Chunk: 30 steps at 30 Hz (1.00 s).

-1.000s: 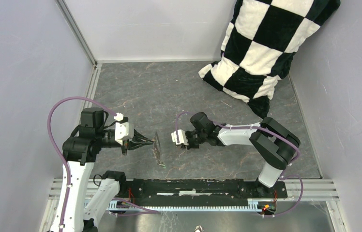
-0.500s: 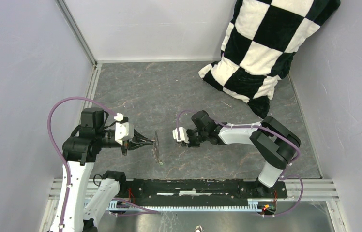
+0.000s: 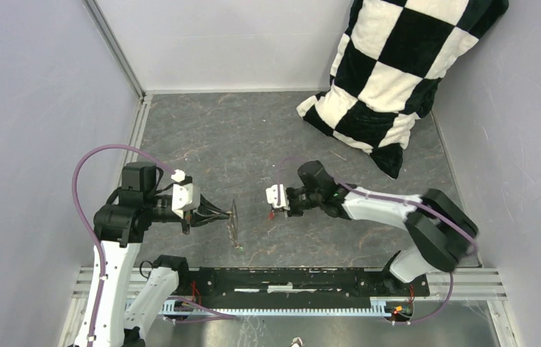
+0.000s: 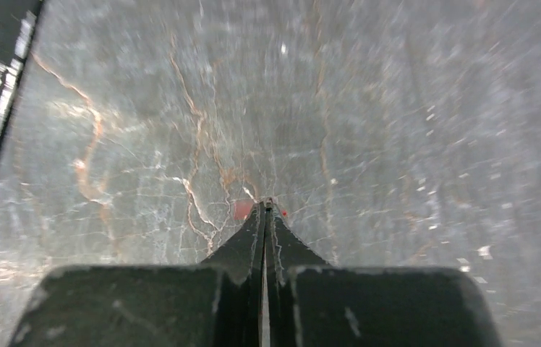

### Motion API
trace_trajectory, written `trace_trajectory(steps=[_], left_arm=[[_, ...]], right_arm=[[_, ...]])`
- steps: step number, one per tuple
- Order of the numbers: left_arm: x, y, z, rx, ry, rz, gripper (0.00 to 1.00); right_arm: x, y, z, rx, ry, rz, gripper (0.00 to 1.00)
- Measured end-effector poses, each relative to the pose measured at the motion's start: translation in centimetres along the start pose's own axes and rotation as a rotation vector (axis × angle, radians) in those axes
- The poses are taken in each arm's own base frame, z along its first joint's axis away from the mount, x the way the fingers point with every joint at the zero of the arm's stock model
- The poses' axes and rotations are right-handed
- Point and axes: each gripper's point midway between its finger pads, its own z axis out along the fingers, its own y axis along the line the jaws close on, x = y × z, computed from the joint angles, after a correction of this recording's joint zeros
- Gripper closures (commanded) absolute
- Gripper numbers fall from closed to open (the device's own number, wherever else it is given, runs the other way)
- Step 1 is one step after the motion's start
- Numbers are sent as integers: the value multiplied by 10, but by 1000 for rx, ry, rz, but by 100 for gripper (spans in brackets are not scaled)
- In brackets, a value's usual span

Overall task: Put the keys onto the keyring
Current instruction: Pick up the key from the center of the board, then insert the key onto the keyring.

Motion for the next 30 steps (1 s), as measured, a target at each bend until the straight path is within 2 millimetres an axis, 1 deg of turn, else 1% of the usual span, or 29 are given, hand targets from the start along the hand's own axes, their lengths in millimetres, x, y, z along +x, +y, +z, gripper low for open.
trace_trajectory(steps=[4, 5, 8, 10, 13, 15, 19, 24, 30], left_arm=[[-1, -4, 1, 23, -18, 0, 98], [-2, -7, 2, 35, -27, 2, 98], [-4, -15, 4, 81, -62, 4, 98], [-6, -20, 6, 107, -84, 8, 98], [-10, -28, 7, 149, -113, 6, 98], [-14, -33, 8, 177, -137, 7, 98], [-17, -35, 10, 204, -166, 9, 98], [-21, -34, 11, 219, -186, 18, 98], [-22, -34, 12, 236, -202, 31, 98]], right_arm=[[-51, 1, -36, 59, -127, -93, 100], [-66, 2, -47, 72, -168, -119, 100], [-106, 5, -71, 94, -266, -189, 100], [-128, 9, -82, 94, -314, -233, 100], [-155, 17, -93, 82, -367, -286, 100], [-170, 24, -99, 74, -396, -320, 100], [-197, 38, -109, 61, -454, -387, 100], [-223, 57, -116, 39, -523, -446, 100], [-247, 71, -120, 17, -573, -488, 100]])
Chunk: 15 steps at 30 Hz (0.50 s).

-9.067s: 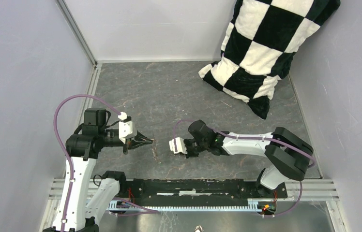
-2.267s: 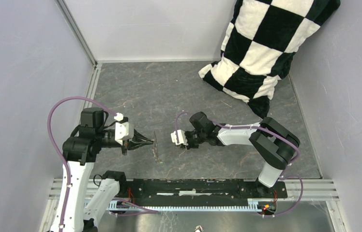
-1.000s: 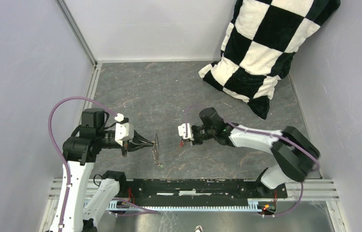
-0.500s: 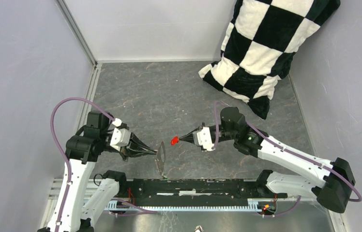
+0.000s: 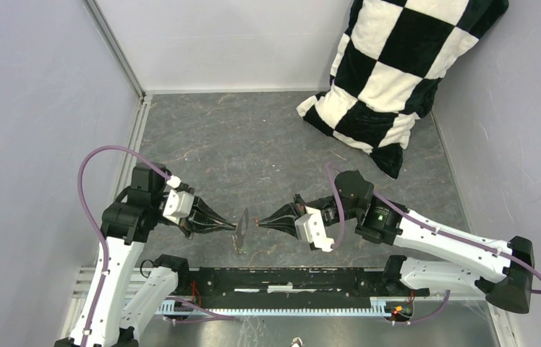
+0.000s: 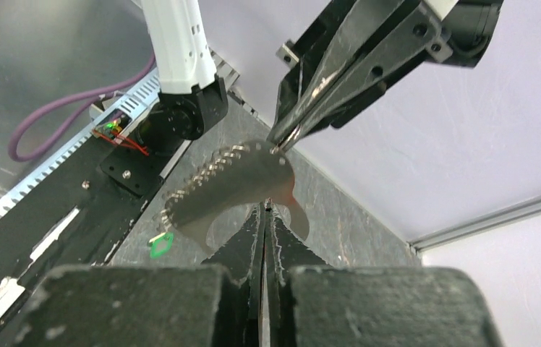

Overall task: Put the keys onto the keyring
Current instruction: Insert the key onto the keyring.

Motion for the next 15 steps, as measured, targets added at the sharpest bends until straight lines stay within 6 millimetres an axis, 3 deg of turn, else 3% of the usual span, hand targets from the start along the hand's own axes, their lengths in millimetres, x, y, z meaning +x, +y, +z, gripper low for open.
trace_trajectory(steps=[7, 15], left_arm=[[-1, -4, 2, 21, -5, 55, 98], [-4, -12, 5, 53, -10, 118, 98]], right_arm=[[-19, -8, 9, 8, -28, -39, 100], [-15, -9, 23, -33, 1, -51, 99]])
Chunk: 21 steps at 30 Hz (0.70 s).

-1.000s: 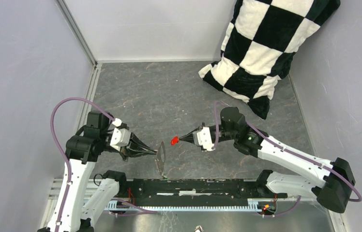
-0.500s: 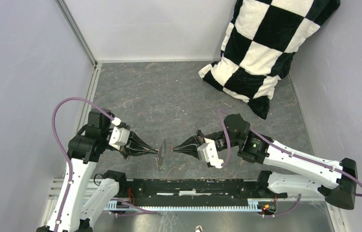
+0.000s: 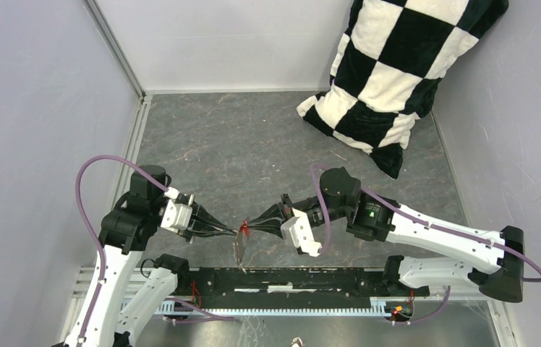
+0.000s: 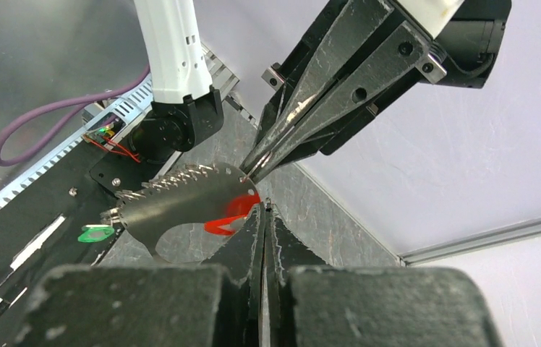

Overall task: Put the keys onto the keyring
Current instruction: Insert the key onto the keyring.

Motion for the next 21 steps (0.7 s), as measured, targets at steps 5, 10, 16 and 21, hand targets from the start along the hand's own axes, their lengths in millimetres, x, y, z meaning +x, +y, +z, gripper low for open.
trace_trajectory(steps=[5, 10, 16, 21], left_arm=[[0, -1, 1, 10, 0, 5, 98], [1, -1, 1, 8, 6, 5, 98], [2, 0, 1, 2, 14, 5, 98], [3, 0, 1, 1, 16, 5, 98]], right_arm=[[-3, 4, 4, -34, 5, -6, 100], [-6, 8, 5, -65, 4, -11, 100], [-8, 13, 7, -91, 2, -10, 100], [-6, 16, 9, -110, 7, -6, 100]])
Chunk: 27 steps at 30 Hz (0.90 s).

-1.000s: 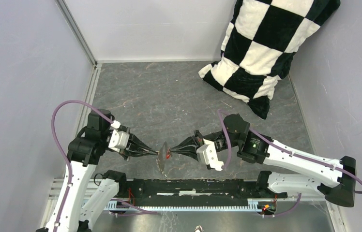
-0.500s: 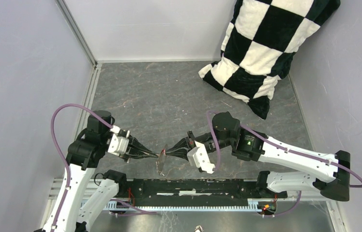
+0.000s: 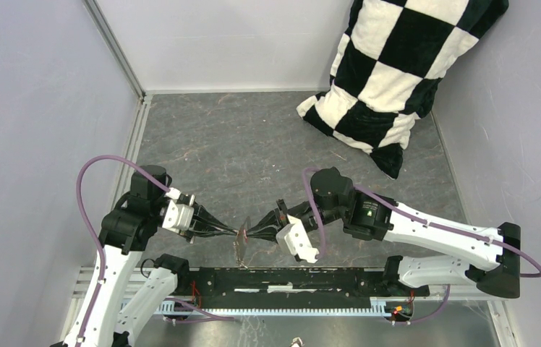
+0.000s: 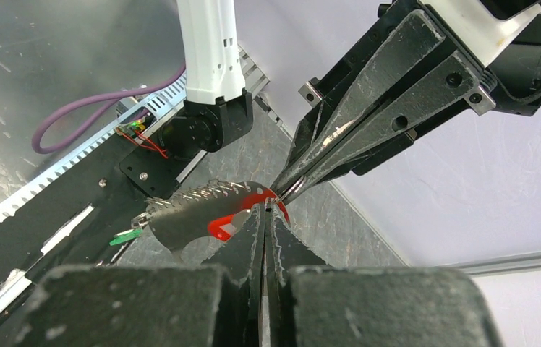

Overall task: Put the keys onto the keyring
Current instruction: Insert the key onto the keyring.

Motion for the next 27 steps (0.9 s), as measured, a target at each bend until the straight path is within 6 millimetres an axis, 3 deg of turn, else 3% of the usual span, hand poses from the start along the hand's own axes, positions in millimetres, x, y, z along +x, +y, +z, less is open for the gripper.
trace_trajectory(steps=[27], left_arm=[[-1, -1, 0, 0, 0, 6, 98]], right_arm=[[9, -12, -4, 49, 74, -16, 100]])
